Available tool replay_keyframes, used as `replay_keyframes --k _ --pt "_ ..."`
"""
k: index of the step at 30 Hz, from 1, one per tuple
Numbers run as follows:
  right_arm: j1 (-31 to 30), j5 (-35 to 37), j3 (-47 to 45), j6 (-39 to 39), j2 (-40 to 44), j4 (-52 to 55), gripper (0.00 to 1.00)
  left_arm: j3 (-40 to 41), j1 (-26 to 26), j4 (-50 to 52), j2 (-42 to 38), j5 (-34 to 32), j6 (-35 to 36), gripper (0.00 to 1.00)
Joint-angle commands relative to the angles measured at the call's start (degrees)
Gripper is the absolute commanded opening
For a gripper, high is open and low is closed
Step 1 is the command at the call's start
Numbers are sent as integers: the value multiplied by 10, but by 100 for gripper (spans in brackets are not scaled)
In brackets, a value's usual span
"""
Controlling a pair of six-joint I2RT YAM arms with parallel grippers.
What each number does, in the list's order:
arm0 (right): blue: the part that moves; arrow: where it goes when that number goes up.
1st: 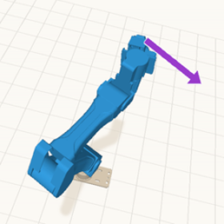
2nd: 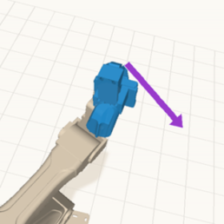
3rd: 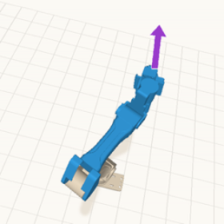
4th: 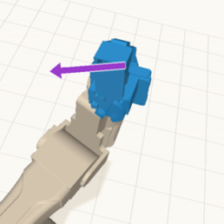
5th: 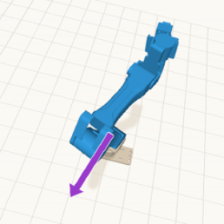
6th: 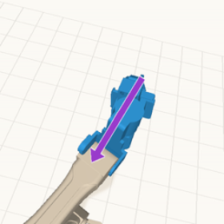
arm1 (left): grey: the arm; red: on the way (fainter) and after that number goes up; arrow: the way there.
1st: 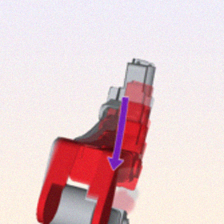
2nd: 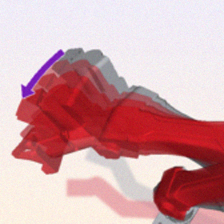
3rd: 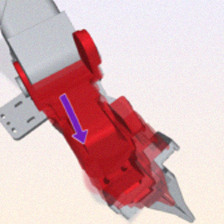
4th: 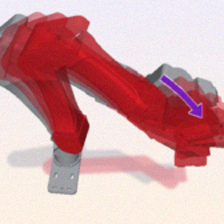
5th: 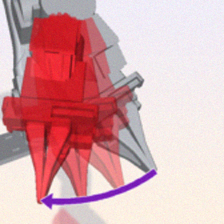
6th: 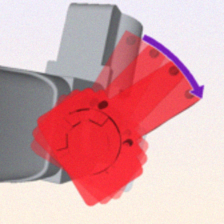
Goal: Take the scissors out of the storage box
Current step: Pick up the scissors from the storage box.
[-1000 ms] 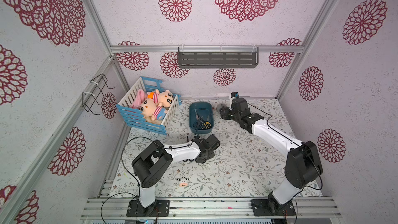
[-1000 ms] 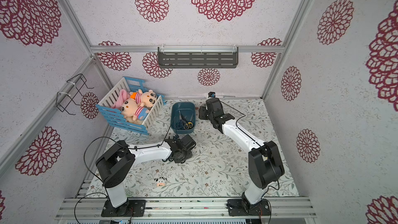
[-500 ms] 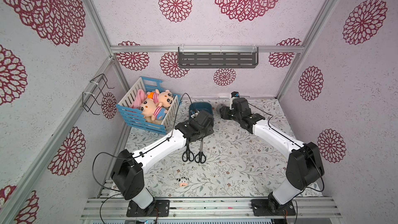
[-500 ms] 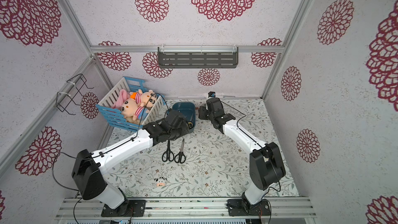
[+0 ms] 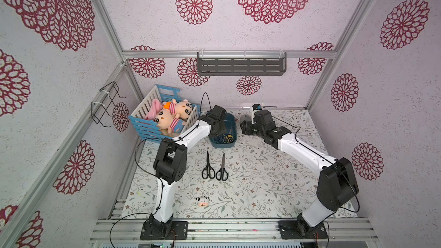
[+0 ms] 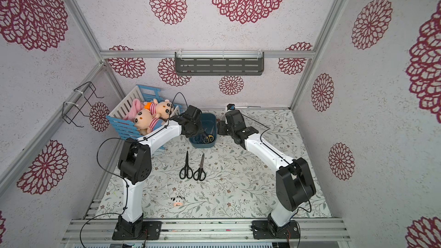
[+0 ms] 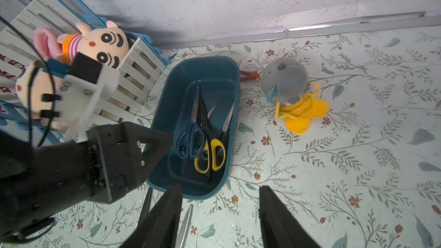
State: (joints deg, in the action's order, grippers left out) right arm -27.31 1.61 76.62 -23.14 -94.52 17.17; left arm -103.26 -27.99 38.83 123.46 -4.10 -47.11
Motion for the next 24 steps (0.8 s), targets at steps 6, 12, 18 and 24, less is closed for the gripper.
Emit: replay_keyframes --k 6,12,18,24 --pt "-1 -4 26 -1 -5 2 57 -31 19 9 50 30 12 30" --pt "-1 -9 25 -1 -12 1 57 -40 18 -5 86 48 12 30" --pt "-1 -15 28 0 -20 0 57 -55 17 -5 113 45 29 30" --pt "-1 -18 32 2 -21 0 57 -64 18 22 141 42 31 20"
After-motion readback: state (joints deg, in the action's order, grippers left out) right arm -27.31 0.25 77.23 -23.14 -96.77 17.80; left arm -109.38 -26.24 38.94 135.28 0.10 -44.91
